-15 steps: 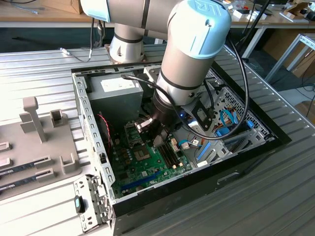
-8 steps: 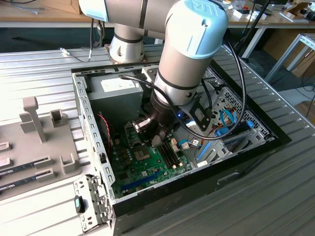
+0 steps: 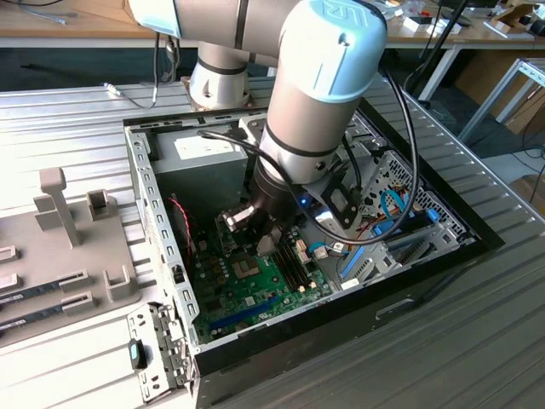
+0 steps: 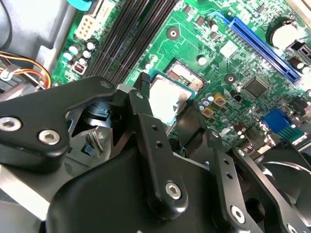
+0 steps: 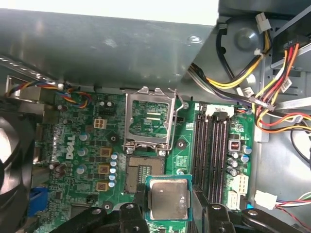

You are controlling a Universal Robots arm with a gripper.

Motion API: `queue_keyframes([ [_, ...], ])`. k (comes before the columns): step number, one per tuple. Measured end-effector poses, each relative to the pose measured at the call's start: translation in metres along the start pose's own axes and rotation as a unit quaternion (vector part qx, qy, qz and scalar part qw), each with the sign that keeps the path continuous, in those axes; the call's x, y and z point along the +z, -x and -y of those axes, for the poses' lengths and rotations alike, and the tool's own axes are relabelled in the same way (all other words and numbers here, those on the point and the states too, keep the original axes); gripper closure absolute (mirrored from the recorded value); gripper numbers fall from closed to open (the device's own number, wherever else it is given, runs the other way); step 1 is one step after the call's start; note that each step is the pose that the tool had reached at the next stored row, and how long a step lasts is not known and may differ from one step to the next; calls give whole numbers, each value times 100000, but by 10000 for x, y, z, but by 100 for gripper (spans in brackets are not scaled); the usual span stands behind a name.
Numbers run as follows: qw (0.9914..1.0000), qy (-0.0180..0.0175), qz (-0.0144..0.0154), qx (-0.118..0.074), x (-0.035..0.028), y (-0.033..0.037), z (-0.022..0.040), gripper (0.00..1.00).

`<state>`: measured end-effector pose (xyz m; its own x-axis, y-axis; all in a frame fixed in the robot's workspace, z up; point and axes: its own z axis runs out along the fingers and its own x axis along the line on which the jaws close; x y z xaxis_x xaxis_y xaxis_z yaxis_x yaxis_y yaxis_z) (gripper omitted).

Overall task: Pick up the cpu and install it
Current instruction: 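Place the cpu into insertion slot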

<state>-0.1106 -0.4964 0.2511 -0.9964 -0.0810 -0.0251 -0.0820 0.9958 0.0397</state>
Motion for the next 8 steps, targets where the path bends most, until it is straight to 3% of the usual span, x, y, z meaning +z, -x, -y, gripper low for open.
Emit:
queue_keyframes([
  [5, 99996, -35, 32, 840, 24, -70, -14, 53],
  [8, 99969, -96, 96, 2495, 68, -79, -12, 53],
])
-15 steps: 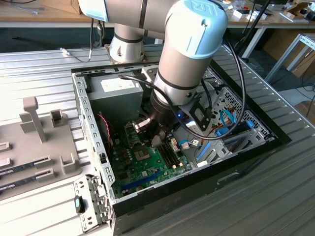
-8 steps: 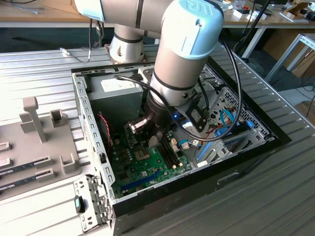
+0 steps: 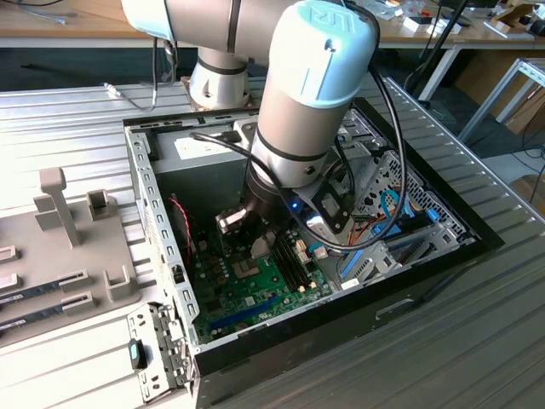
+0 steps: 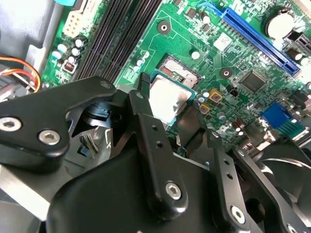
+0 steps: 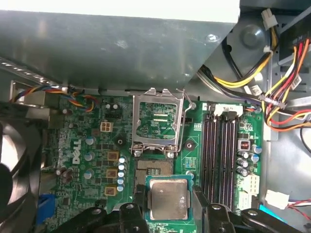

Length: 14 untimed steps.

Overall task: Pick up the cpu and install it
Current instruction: 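Place the cpu into insertion slot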

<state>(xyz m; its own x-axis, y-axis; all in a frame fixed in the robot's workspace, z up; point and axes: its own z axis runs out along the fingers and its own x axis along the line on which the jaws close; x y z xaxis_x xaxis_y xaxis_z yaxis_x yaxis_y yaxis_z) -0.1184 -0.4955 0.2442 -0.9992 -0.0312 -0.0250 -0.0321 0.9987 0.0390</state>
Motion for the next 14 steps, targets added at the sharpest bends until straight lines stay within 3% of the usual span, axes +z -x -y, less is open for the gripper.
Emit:
queue_keyframes([
  [4, 99983, -50, 70, 1842, 62, -24, 1, 53],
  [7, 99975, -66, 89, 2230, 116, -65, 2, 53],
  [14, 99973, -102, 92, 2314, 245, -80, 7, 53],
])
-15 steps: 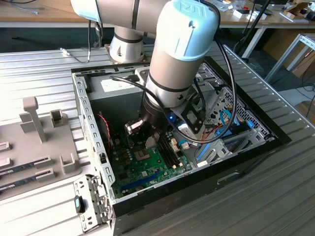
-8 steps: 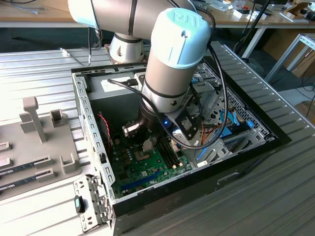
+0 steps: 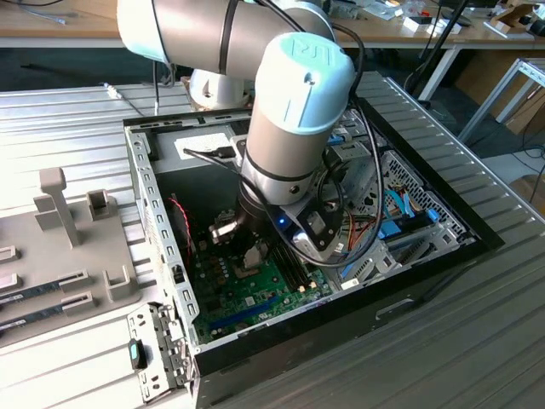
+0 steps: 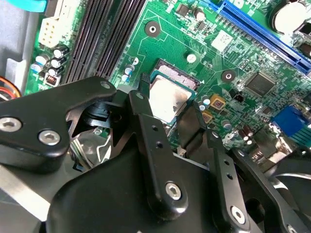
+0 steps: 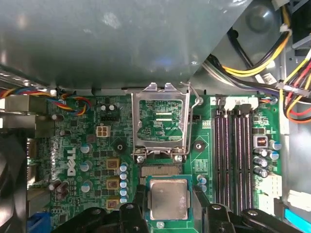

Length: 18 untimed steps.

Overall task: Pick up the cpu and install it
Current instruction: 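Place the cpu into insertion slot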

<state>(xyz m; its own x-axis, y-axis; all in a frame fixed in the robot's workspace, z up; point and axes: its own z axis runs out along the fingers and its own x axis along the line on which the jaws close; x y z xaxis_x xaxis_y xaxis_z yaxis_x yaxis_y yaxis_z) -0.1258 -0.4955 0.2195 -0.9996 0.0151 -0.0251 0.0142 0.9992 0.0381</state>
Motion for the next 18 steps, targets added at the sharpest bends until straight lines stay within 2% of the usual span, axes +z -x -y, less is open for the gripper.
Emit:
queue_keyframes([
  [3, 100000, 1, 0, 9, 51, -29, 3, 53],
  [9, 100000, -16, 6, 248, 153, -37, 7, 53],
  [12, 100000, -15, 12, 280, 166, -61, 7, 53],
  [18, 100000, -165, -5, -65, 188, -62, 6, 53],
])
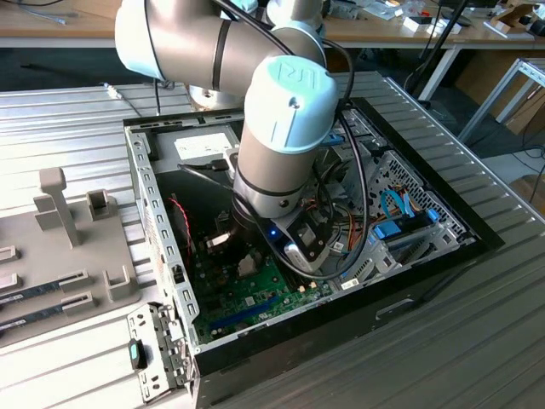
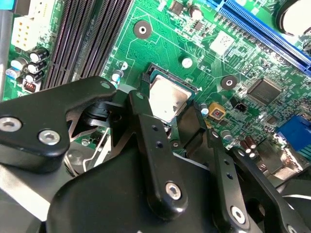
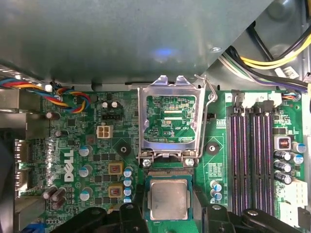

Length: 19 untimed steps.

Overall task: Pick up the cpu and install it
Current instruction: 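Place the cpu into insertion slot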

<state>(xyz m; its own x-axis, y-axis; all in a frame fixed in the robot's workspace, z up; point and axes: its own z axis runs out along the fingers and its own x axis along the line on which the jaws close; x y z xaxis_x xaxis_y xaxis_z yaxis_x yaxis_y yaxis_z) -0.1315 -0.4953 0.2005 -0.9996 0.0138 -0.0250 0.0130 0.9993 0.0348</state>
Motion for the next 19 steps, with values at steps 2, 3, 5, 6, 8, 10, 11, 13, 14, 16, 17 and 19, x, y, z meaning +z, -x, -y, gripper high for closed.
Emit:
queue_keyframes([
  [2, 100000, 6, 4, -5, 3, 2, -8, 53],
  [3, 100000, 10, 4, -3, 3, 3, -12, 53],
  [5, 100000, 11, 4, 0, 4, 7, -18, 53],
  [6, 100000, 11, 2, 0, 4, 9, -18, 53],
  [8, 100000, 182, 3, -4, 4, 10, -19, 53],
  [10, 99999, 385, -4, -16, 3, 10, -19, 53],
  [11, 99999, 445, -2, -31, 4, 10, -18, 53],
  [13, 99999, 513, -7, -115, 3, 11, -17, 53],
  [14, 99998, 517, -8, -194, 3, 11, -17, 53],
  [16, 99996, 526, -30, -670, 3, 15, -17, 53],
  [17, 99995, 530, -32, -792, 4, 16, -17, 53],
  [19, 99995, 527, -39, -814, 5, 20, -17, 53],
])
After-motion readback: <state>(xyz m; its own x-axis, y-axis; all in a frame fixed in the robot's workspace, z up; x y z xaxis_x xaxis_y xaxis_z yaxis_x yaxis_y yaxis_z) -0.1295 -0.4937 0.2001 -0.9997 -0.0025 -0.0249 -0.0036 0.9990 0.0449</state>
